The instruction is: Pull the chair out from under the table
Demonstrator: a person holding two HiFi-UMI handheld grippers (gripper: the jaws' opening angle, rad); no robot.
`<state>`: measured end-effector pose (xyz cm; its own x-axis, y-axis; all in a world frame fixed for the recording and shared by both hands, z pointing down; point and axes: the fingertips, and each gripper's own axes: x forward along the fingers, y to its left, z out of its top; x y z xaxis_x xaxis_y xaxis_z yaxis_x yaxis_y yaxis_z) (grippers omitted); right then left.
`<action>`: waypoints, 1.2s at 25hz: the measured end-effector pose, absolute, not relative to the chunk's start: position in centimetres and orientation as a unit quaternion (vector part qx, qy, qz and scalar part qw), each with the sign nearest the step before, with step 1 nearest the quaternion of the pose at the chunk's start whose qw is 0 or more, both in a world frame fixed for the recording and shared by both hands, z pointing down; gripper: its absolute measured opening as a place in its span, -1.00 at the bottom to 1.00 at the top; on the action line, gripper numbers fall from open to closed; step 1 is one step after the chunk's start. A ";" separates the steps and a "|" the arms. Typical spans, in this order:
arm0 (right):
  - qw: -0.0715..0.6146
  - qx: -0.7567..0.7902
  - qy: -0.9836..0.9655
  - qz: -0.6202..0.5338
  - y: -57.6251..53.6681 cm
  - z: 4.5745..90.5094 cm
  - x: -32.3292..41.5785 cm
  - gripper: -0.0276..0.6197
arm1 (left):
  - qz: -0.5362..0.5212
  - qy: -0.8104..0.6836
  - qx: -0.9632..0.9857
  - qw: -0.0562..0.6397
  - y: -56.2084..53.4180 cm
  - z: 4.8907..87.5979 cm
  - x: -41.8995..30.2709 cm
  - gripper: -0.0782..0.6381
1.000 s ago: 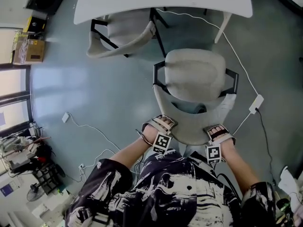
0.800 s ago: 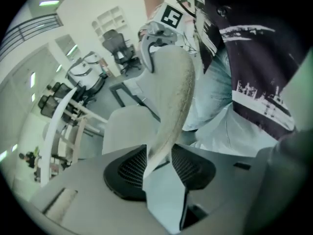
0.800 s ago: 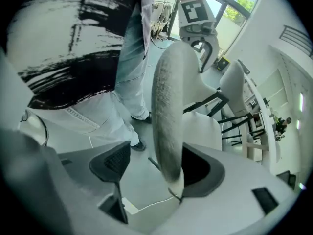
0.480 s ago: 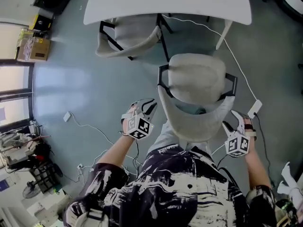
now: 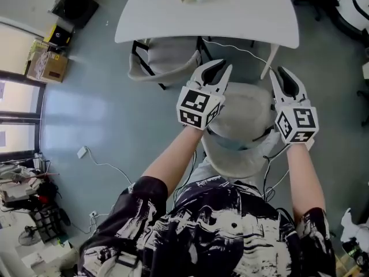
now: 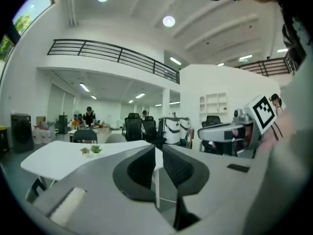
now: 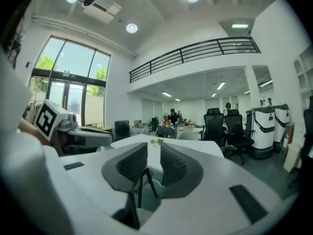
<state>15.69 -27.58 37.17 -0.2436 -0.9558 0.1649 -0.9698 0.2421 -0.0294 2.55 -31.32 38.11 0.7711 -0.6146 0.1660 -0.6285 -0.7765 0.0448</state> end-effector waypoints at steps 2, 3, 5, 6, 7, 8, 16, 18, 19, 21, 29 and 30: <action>0.033 0.621 -0.781 0.052 -28.0 34.4 15.2 -0.79 | 0.048 -0.327 0.943 0.047 -31.4 35.3 3.6 -0.69; 0.025 0.623 -0.781 0.047 -28.0 33.5 15.0 -0.84 | 0.046 -0.329 0.942 0.043 -31.3 34.4 3.9 -0.71; 0.015 0.624 -0.781 0.037 -28.0 32.0 14.8 -0.88 | 0.054 -0.335 0.940 0.027 -31.3 33.2 4.4 -0.75; 0.012 0.625 -0.780 0.032 -28.1 31.4 14.9 -0.90 | 0.055 -0.336 0.940 0.021 -31.4 32.7 4.6 -0.76; 0.009 0.627 -0.778 0.030 -28.1 30.9 15.1 -0.90 | 0.054 -0.336 0.940 0.020 -31.4 32.2 4.7 -0.76; 0.008 0.630 -0.776 0.029 -28.1 30.6 15.3 -0.91 | 0.050 -0.335 0.941 0.022 -31.3 31.8 4.7 -0.77; 0.026 0.640 -0.767 0.035 -28.6 30.3 15.8 -0.91 | 0.041 -0.348 0.936 0.029 -31.7 31.6 4.4 -0.77; 0.028 0.641 -0.766 0.037 -28.7 30.5 15.8 -0.91 | 0.041 -0.347 0.936 0.029 -31.8 31.8 4.5 -0.77; 0.029 0.641 -0.766 0.039 -28.7 30.6 15.9 -0.91 | 0.041 -0.347 0.937 0.030 -31.8 31.9 4.6 -0.77; 0.031 0.641 -0.766 0.041 -28.8 30.8 16.0 -0.91 | 0.040 -0.346 0.937 0.029 -31.8 32.1 4.8 -0.77; 0.034 0.646 -0.762 0.044 -29.3 31.1 16.4 -0.91 | 0.041 -0.347 0.936 0.029 -32.3 32.1 4.8 -0.77; 0.034 0.646 -0.761 0.044 -29.3 31.1 16.4 -0.91 | 0.041 -0.347 0.936 0.028 -32.4 32.1 4.8 -0.77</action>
<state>16.41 -29.33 31.15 -0.1624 -0.9806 0.1094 -0.9867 0.1609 -0.0229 4.78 -32.40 32.08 0.7555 -0.6479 0.0970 -0.6526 -0.7573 0.0244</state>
